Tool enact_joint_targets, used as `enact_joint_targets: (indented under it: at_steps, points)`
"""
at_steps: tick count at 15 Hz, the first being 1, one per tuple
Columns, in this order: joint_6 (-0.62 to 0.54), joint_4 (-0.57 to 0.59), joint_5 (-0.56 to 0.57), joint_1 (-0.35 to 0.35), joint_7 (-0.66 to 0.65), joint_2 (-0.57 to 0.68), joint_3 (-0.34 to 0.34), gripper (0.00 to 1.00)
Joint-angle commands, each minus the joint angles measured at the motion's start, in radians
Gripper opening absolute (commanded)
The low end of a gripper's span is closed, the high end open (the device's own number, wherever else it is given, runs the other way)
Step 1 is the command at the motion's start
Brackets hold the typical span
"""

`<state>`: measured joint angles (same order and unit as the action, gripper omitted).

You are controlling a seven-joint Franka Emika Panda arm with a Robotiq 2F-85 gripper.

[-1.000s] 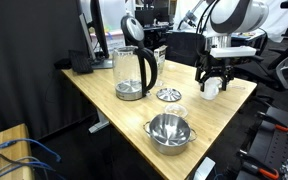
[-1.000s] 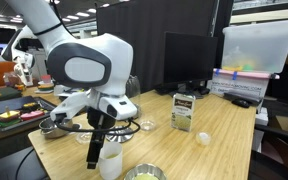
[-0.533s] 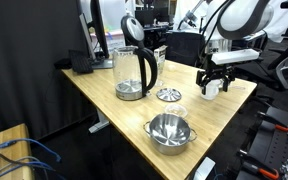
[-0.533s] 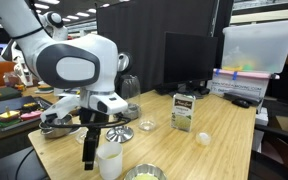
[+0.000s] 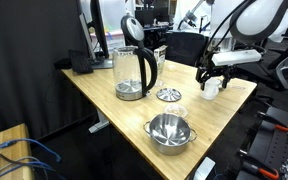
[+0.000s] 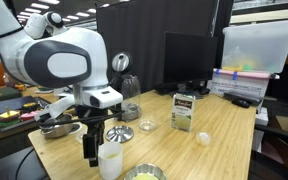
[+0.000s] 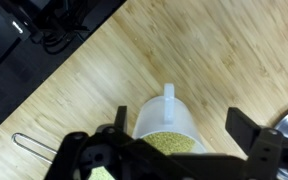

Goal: Pour the contents from the white cup into the glass cup then put the white cup on the table

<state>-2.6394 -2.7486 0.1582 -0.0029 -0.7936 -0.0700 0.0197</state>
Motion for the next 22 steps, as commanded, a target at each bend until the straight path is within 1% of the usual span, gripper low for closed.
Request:
enact_joint_targets:
  at_steps: [1,7,9,10,11,12,14,16,17,22]
  points:
    - [-0.04,-0.019,-0.007,-0.02,-0.022,0.003,-0.014,1.0]
    - [-0.049,-0.03,0.016,-0.022,-0.05,0.001,-0.018,1.0]
    - [-0.055,-0.037,0.053,-0.025,-0.078,-0.002,-0.025,0.97]
    - [-0.056,-0.041,0.056,-0.022,-0.081,-0.003,-0.027,0.99]
    - [-0.05,-0.023,0.065,-0.02,-0.09,0.012,-0.031,0.99]
    - [-0.051,-0.025,0.068,-0.018,-0.094,0.012,-0.035,1.0]
    - [-0.052,-0.024,0.077,-0.016,-0.101,0.012,-0.043,0.99]
    - [-0.053,-0.024,0.09,-0.017,-0.108,0.014,-0.049,0.82]
    - [-0.054,-0.024,0.093,-0.018,-0.111,0.015,-0.05,0.7]
    - [-0.059,-0.024,0.095,-0.018,-0.114,0.026,-0.046,0.35]
